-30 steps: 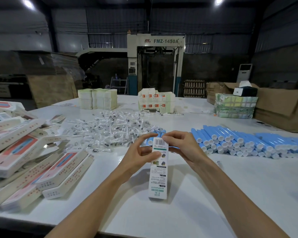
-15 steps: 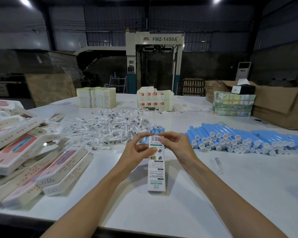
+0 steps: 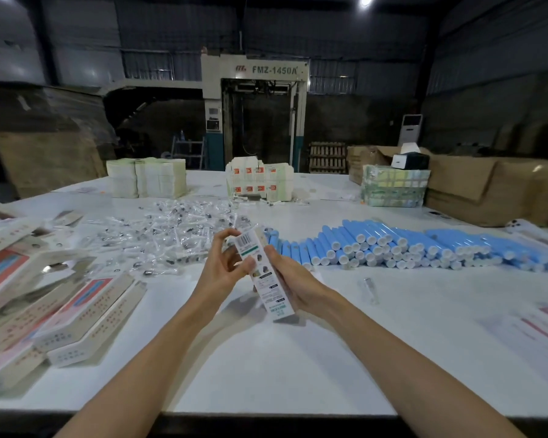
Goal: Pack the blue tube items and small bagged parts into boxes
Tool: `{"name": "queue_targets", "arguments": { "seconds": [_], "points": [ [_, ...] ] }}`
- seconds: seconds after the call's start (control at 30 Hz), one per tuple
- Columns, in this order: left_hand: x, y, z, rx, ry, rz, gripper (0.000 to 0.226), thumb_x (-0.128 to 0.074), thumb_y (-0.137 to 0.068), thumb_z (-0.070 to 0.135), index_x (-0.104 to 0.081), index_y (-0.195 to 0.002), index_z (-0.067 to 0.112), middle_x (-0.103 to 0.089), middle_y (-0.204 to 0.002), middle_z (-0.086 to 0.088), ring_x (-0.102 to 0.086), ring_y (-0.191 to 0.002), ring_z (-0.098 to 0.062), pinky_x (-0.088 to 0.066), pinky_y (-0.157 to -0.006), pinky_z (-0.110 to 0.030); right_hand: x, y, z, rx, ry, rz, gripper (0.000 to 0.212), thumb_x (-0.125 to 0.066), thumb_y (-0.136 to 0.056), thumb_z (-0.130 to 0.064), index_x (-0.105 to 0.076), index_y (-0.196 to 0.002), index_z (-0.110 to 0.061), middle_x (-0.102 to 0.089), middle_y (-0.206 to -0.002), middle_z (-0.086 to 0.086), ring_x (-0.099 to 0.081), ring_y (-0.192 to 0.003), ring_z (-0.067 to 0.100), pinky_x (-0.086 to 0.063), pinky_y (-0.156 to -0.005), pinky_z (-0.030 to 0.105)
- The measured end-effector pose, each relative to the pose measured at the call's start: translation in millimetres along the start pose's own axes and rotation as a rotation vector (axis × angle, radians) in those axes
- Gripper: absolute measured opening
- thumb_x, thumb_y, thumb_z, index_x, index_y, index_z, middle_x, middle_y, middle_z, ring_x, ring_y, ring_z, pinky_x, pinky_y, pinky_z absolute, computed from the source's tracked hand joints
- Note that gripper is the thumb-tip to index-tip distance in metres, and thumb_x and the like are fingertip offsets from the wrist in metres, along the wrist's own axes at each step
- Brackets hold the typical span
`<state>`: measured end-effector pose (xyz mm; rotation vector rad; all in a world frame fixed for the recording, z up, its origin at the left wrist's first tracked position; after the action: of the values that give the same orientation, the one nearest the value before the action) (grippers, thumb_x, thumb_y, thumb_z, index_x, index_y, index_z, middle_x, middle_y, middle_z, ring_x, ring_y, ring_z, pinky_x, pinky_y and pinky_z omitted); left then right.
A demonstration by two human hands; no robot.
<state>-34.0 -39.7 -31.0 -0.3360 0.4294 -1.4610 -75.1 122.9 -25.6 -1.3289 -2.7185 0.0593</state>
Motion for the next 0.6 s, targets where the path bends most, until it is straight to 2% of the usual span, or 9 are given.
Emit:
{"name": "queue_targets", "arguments": {
  "seconds": [0.07, 0.13, 0.27, 0.33, 0.43, 0.5, 0.6],
  "points": [
    [2.8, -0.4, 0.7, -0.040, -0.165, 0.029, 0.050, -0.076, -0.099, 0.011, -0.046, -0.132, 0.035, -0.071, -0.125, -0.011, -0.070, -0.116, -0.025, -0.062, -0.092, -0.038, 2.0, 4.2, -4.3, 0.016, 0.110, -0.019, 0.050, -0.046, -0.100, -0.071, -0.067, -0.132, -0.039, -0.077, -0.115, 0.003, -0.074, -0.100, 0.021, -0.060, -0.088, 0.039],
    [3.4, -1.5, 0.3, -0.101, -0.354, 0.052, 0.056, -0.078, -0.097, 0.019, -0.044, -0.139, 0.031, -0.063, -0.132, -0.005, -0.065, -0.120, -0.019, -0.061, -0.093, -0.034, 10.0, 10.5, -7.3, 0.029, 0.243, 0.021, 0.054, -0.047, -0.100, -0.072, -0.058, -0.142, -0.039, -0.073, -0.126, -0.003, -0.071, -0.110, 0.018, -0.058, -0.097, 0.042],
    [-5.4, 2.8, -14.2, -0.159, -0.603, -0.080, 0.061, -0.071, -0.099, 0.034, -0.037, -0.150, 0.030, -0.058, -0.132, 0.007, -0.060, -0.120, -0.008, -0.053, -0.094, -0.030, 47.7, 32.8, -23.1, 0.105, 0.574, 0.205, 0.054, -0.044, -0.106, -0.062, -0.050, -0.151, -0.033, -0.060, -0.142, -0.008, -0.060, -0.121, 0.010, -0.044, -0.093, 0.029],
    [-9.0, 5.6, -21.7, -0.161, -0.700, -0.148, 0.058, -0.071, -0.102, 0.026, -0.039, -0.149, 0.034, -0.058, -0.131, 0.012, -0.057, -0.124, -0.006, -0.049, -0.099, -0.032, 79.5, 55.3, -33.3, 0.113, 0.676, 0.336, 0.054, -0.044, -0.106, -0.061, -0.047, -0.153, -0.033, -0.056, -0.147, -0.006, -0.054, -0.125, 0.008, -0.041, -0.094, 0.029],
    [-11.2, 7.5, -20.9, -0.192, -0.770, -0.159, 0.054, -0.071, -0.101, 0.013, -0.046, -0.147, 0.029, -0.061, -0.128, 0.010, -0.057, -0.123, -0.010, -0.051, -0.100, -0.038, 134.8, 98.3, -45.7, 0.095, 0.900, 0.550, 0.049, -0.040, -0.107, -0.061, -0.046, -0.149, -0.037, -0.059, -0.139, -0.001, -0.058, -0.123, 0.018, -0.049, -0.097, 0.042],
    [-11.9, 8.0, -18.0, -0.237, -0.827, -0.175, 0.049, -0.070, -0.101, 0.009, -0.052, -0.145, 0.024, -0.064, -0.127, 0.008, -0.059, -0.122, -0.015, -0.052, -0.097, -0.038, 169.8, 130.1, -50.2, 0.001, 1.132, 0.680, 0.046, -0.036, -0.108, -0.059, -0.045, -0.148, -0.038, -0.057, -0.128, 0.002, -0.058, -0.119, 0.024, -0.050, -0.089, 0.043],
    [-12.7, 8.9, -16.8, -0.290, -0.888, -0.204, 0.042, -0.069, -0.101, 0.006, -0.060, -0.138, 0.023, -0.064, -0.124, 0.008, -0.059, -0.118, -0.017, -0.051, -0.093, -0.037, 212.8, 180.8, -50.4, -0.176, 1.454, 0.818, 0.047, -0.036, -0.109, -0.054, -0.044, -0.149, -0.030, -0.051, -0.126, 0.007, -0.056, -0.119, 0.031, -0.045, -0.083, 0.042]
  ]
}}
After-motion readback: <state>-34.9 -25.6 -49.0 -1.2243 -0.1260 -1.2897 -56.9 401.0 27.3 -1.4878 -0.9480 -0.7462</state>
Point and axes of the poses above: each hand's wrist, its own y-axis away from the middle knuckle, its own x-axis out of the back of the hand, z = x × y, the point moved 4 cm from there along -y, towards the middle knuckle
